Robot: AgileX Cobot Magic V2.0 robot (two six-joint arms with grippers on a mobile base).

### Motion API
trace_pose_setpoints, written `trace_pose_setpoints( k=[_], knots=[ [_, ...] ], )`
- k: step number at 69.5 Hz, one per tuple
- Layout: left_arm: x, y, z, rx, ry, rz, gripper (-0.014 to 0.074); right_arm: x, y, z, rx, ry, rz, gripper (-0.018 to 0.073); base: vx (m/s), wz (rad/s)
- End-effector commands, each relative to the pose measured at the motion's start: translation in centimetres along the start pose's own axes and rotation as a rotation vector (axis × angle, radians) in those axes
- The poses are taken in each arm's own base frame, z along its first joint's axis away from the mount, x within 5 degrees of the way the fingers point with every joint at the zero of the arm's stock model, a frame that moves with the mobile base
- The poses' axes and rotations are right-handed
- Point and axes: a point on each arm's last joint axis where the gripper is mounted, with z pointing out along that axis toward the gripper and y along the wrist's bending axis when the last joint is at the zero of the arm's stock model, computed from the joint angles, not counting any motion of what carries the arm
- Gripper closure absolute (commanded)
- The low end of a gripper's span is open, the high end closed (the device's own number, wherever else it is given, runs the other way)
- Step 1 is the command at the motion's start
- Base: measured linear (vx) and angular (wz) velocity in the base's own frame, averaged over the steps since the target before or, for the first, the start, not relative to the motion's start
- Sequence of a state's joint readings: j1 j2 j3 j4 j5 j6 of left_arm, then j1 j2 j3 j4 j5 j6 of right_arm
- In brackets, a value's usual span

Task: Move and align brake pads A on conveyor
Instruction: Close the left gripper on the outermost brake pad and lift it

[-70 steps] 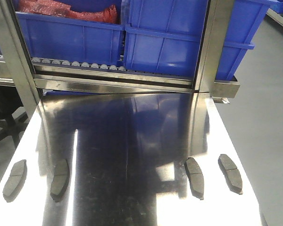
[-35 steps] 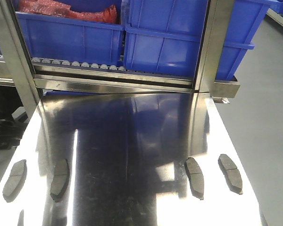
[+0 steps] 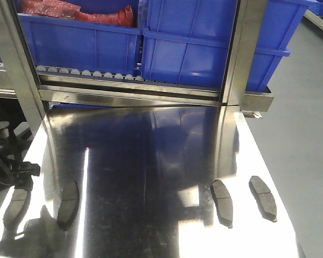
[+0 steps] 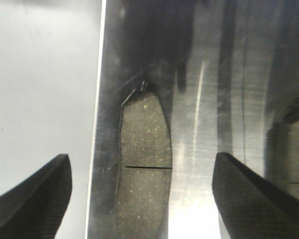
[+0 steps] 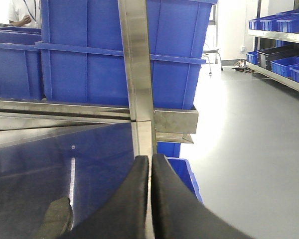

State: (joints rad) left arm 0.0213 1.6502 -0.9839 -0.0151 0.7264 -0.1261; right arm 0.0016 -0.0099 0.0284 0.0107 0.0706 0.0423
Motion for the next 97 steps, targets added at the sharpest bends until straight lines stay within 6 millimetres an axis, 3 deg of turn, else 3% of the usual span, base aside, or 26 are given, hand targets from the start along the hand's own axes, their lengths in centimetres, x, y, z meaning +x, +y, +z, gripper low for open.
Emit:
trace_pose_setpoints(
  k=[1,34,54,81,97],
  knots=[
    [-1.1,-0.2,-0.8,0.016,-0.065,-0.017,0.0042,-0.6,0.0,-0.1,0.001,-0.081,-0.011,0.0563,0.0,0.0],
    [-0.9,-0.2,1.4,0.006,0.004,-0.016,0.0062,-0.6,0.0,-0.1,0.001,-0.081,-0.011,0.0563,0.0,0.0],
    [-0.7,-0.2,1.4,0.004,0.023,0.004,0.0172,-0.6,0.0,-0.1,0.001,-0.081,-0.011,0.0563,0.0,0.0],
    [-0.5,-0.1,1.4,0.001,0.043,0.009,0.0244,-0.6,0.0,-0.1,0.001,-0.081,-0.011,0.0563,0.0,0.0],
    [-0.4,-0.1,1.4,0.001,0.051,0.011,0.0393,-0.6,0.0,-0.1,0.001,-0.081,-0.011,0.0563,0.0,0.0]
  ],
)
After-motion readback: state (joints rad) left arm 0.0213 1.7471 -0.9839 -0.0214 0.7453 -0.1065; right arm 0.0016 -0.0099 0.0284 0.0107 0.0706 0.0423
